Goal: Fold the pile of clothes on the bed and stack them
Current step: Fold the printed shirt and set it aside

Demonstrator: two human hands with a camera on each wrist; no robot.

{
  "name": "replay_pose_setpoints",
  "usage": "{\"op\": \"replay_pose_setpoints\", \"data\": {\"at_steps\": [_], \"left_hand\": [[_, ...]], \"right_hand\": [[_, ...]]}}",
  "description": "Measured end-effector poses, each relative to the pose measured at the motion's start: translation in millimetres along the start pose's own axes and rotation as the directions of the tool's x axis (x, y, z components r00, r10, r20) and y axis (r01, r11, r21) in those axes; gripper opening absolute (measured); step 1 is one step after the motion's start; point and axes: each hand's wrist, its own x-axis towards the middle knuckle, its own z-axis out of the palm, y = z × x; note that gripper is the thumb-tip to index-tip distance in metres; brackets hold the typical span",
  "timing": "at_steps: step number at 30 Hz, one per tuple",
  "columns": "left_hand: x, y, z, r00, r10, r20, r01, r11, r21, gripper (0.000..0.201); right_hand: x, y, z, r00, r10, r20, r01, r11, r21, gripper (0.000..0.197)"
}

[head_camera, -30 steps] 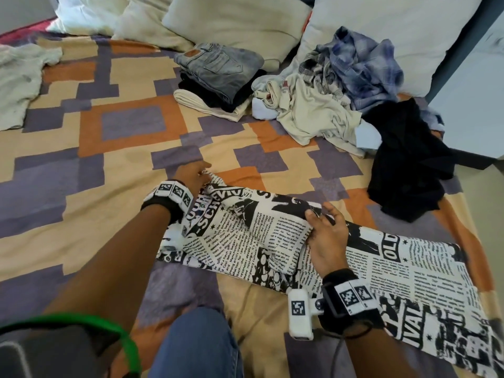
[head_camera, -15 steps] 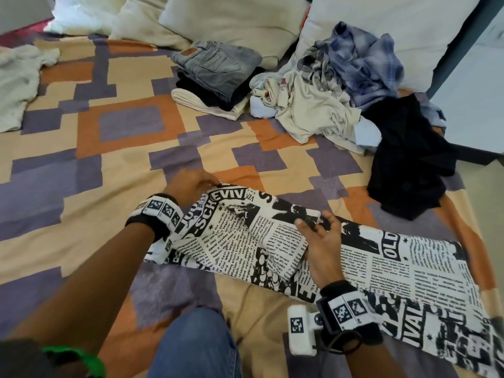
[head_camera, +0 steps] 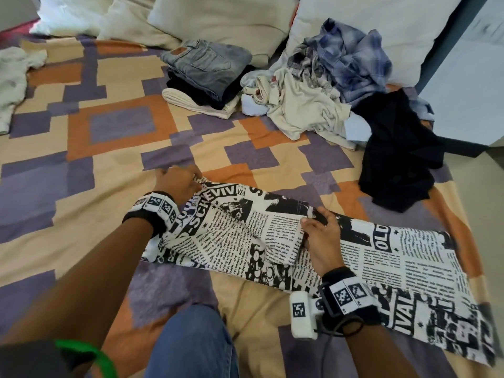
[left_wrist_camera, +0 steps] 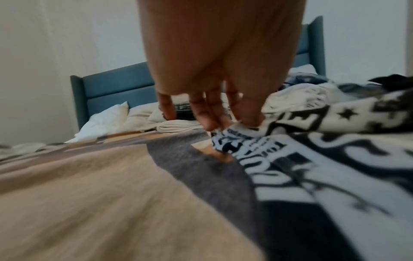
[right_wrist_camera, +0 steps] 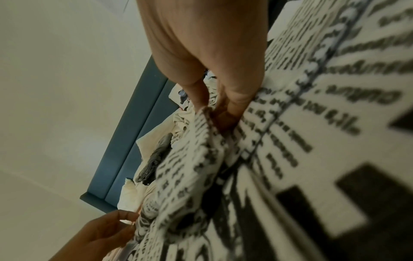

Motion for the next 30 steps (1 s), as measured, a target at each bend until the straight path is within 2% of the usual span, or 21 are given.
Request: {"op": "replay_pose_setpoints", "data": {"at_steps": [1,3,5,7,9,11,13,15,18,20,21,23,25,27,29,30], "left_hand": [[-4.0,5.3,0.2,0.998,-0.029,-0.060,0.031,0.999,0.033,0.024],[-14.4,24.1,-1.4,0.978,-0.053,-0.202,0.051,0.999,-0.012,0.030],[-24.8,47.9,-2.4,0.971,0.055,-0.231,-0.093,0.983,-0.155,0.021],[-32.7,69.8,2.5,0.970,0.205,-0.133,-0.235,0.931,-0.280,0.019],[-40.0,85.3,11.8,0.963,0.264,0.045,-0.243,0.932,-0.268,0.033],[-43.8,91.9,22.0,0.964,0.206,0.171,-0.177,0.970,-0.167,0.048],[-46.1,93.4,25.6,0.964,0.166,0.209,-0.146,0.983,-0.108,0.058],[-47.5,93.7,22.7,0.954,0.155,0.258,-0.133,0.986,-0.099,0.066],[-50.2,92.3,15.9,0.919,0.151,0.363,-0.112,0.985,-0.128,0.086],[-53.5,96.1,11.2,0.883,0.169,0.439,-0.109,0.981,-0.157,0.102],[-56.5,100.9,11.0,0.871,0.170,0.460,-0.099,0.980,-0.175,0.108],[-66.5,114.1,14.6,0.872,0.118,0.474,-0.050,0.987,-0.153,0.113],[-76.4,124.0,24.1,0.869,0.050,0.492,-0.011,0.997,-0.081,0.116],[-81.0,128.1,32.0,0.874,0.016,0.486,-0.001,1.000,-0.031,0.120],[-80.1,128.0,35.4,0.874,0.004,0.486,-0.001,1.000,-0.006,0.126],[-78.6,127.3,36.8,0.868,-0.004,0.496,0.002,1.000,0.004,0.129]], "right_hand": [[-2.2,0.1,0.5,1.000,0.010,-0.011,-0.010,1.000,-0.002,0.049],[-13.1,-2.0,1.2,1.000,-0.011,0.000,0.011,0.999,-0.042,0.059],[-31.4,-2.4,1.6,0.998,-0.042,0.039,0.047,0.988,-0.147,0.072],[-48.4,3.3,2.2,0.993,-0.044,0.106,0.068,0.970,-0.232,0.085],[-59.4,12.1,2.7,0.985,-0.024,0.173,0.069,0.963,-0.259,0.094],[-63.5,18.4,0.8,0.978,-0.007,0.210,0.068,0.957,-0.281,0.095],[-66.4,14.5,-4.3,0.974,0.042,0.224,0.029,0.953,-0.302,0.095],[-69.9,4.4,-10.4,0.960,0.102,0.260,-0.004,0.936,-0.351,0.095],[-73.6,-16.2,-21.2,0.933,0.180,0.313,0.008,0.857,-0.516,0.098],[-70.3,-28.3,-26.3,0.940,0.187,0.286,0.025,0.796,-0.604,0.087],[-66.1,-33.9,-26.1,0.959,0.144,0.245,0.043,0.778,-0.627,0.076],[-52.2,-39.7,-21.5,0.991,-0.002,0.132,0.084,0.783,-0.616,0.056],[-33.3,-42.0,-10.9,0.996,-0.088,0.035,0.092,0.814,-0.573,0.043],[-9.4,-36.6,1.9,0.999,-0.039,0.034,0.051,0.813,-0.580,0.049],[28.2,-13.8,4.6,0.999,0.028,0.044,0.002,0.820,-0.573,0.072],[41.8,-7.1,7.6,0.999,0.041,0.034,-0.017,0.849,-0.528,0.076]]}}
